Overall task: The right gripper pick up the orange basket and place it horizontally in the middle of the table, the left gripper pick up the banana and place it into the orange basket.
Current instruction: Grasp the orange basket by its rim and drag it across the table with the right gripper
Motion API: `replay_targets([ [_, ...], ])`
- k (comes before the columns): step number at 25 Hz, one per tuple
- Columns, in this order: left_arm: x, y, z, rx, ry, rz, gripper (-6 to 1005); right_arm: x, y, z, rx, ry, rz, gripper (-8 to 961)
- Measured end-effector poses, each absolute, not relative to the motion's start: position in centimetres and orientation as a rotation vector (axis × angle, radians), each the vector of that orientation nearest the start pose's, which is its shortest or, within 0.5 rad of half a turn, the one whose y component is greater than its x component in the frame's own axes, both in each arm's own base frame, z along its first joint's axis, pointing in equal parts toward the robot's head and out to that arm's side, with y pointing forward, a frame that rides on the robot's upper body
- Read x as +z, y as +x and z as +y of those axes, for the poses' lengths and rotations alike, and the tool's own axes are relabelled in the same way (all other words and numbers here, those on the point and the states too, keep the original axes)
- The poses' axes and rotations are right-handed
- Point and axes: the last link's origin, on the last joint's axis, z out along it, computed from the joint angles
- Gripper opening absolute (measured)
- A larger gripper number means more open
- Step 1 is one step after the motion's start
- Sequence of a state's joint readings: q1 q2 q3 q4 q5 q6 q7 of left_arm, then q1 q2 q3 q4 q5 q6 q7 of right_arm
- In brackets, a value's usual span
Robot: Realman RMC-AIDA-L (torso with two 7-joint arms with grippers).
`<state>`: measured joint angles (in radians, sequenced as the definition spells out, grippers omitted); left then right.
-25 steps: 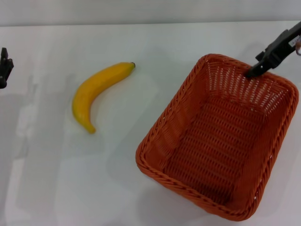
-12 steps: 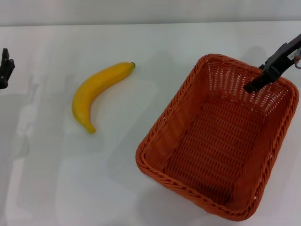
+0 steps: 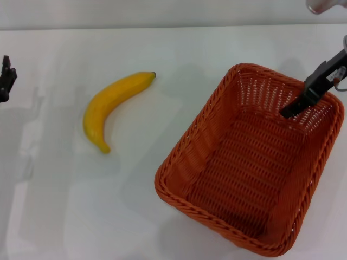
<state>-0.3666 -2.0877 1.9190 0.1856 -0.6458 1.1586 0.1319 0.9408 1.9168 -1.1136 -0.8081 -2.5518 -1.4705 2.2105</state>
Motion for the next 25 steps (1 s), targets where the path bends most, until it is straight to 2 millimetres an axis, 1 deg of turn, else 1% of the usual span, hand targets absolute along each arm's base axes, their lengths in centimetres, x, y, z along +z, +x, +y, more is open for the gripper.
replay_targets([
  [11, 1.30, -35.49, 31.89, -0.452, -1.446, -0.400, 862, 2.88, 18.70, 42.88, -0.527, -2.685, 0.749, 660],
  [16, 1.30, -35.65, 31.71, -0.448, -1.445, -0.403, 862, 3.15, 18.68, 43.08, -0.494, -2.652, 0.722, 655],
  [21, 1.24, -35.60, 31.73, -0.449, -1.446, -0.403, 862, 3.66, 18.77, 43.11, -0.482, -2.631, 0.730, 508],
  [25, 1.23, -35.53, 31.76, -0.451, -1.446, -0.402, 862, 3.69, 18.78, 43.07, -0.491, -2.632, 0.739, 358],
])
